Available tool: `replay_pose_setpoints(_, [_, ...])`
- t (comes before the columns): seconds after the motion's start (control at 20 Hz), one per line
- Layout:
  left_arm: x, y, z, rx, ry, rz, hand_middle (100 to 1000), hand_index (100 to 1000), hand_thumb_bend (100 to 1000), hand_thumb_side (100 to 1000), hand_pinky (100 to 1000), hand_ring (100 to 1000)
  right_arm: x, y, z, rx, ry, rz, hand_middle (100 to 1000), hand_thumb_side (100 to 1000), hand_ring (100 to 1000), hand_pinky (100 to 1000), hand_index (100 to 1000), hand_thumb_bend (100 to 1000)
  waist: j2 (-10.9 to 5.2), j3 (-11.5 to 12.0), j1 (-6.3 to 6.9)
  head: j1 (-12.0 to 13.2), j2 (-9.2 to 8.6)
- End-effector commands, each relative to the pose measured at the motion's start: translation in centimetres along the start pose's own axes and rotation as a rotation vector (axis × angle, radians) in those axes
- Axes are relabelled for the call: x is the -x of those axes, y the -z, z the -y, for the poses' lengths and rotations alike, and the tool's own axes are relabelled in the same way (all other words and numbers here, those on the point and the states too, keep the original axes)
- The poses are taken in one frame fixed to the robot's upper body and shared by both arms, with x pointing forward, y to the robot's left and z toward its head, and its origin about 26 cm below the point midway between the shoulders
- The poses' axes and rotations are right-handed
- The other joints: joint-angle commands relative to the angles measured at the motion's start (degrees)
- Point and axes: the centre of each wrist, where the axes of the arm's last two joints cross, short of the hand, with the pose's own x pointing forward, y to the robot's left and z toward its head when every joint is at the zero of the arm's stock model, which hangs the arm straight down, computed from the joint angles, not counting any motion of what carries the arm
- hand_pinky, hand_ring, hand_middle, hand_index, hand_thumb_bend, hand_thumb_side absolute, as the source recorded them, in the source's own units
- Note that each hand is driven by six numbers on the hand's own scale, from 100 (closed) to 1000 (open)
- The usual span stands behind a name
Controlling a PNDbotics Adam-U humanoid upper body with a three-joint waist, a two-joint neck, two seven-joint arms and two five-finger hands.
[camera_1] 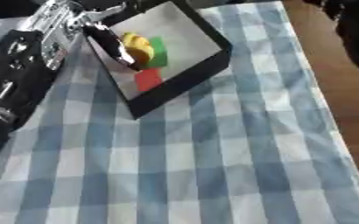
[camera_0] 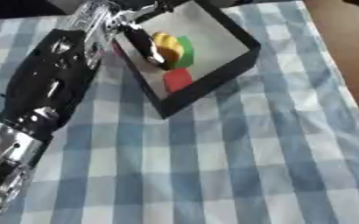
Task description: Pick up objects on the table and place them in the box.
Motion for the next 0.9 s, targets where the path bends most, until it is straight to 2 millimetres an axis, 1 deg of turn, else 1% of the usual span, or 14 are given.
replay_pose_setpoints(0.05, [1.2, -1.2, -2.6, -0.062, -0.015, -0.015, 788, 898, 855, 452, 812, 829, -0.6, 0.1, 0.6, 0.005, -0.028, 0.011, 749, 685, 771, 920, 740, 100, -2.18, 0.2, -0.16, -0.3, 0.3])
replay_pose_setpoints(0.25, [1.7, -2.1, -3.9, -0.083, -0.048, 0.005, 780, 893, 847, 445, 806, 821, -0.5, 0.0, 0.7, 0.008, -0.032, 0.003, 749, 684, 771, 920, 740, 100, -2.47, 0.7, -0.15, -0.5, 0.58])
replay_pose_setpoints(0.4, [2.5, -3.3, -5.1, -0.113, -0.066, -0.004, 774, 886, 813, 446, 800, 813, -0.4, -0.1, 0.8, 0.011, -0.035, 0.001, 750, 681, 771, 920, 740, 100, -2.66, 1.0, -0.09, -0.8, 0.75])
replay_pose_setpoints(0.5, [3.6, -4.2, -5.7, -0.119, -0.074, -0.03, 773, 883, 788, 438, 799, 812, -0.5, -0.1, 0.9, 0.012, -0.038, 0.001, 749, 677, 771, 920, 740, 100, -2.75, 1.3, 0.01, -1.1, 0.83])
replay_pose_setpoints(0.55, [4.5, -4.8, -5.7, -0.11, -0.087, -0.046, 770, 879, 774, 434, 796, 810, -0.5, -0.2, 1.0, 0.014, -0.041, 0.001, 750, 676, 771, 920, 740, 100, -2.77, 1.5, 0.07, -1.3, 0.8])
replay_pose_setpoints(0.7, [6.8, -6.4, -5.9, -0.091, -0.123, -0.093, 772, 880, 773, 428, 801, 812, -0.5, -0.3, 1.2, 0.019, -0.047, 0.0, 749, 676, 771, 920, 740, 100, -2.77, 1.9, 0.18, -1.8, 0.71])
replay_pose_setpoints(0.9, [10.0, -8.6, -5.3, -0.055, -0.144, -0.197, 776, 881, 770, 425, 803, 815, -0.5, -0.4, 1.3, 0.024, -0.053, -0.002, 750, 676, 771, 920, 740, 100, -2.64, 2.2, 0.14, -1.7, 0.36])
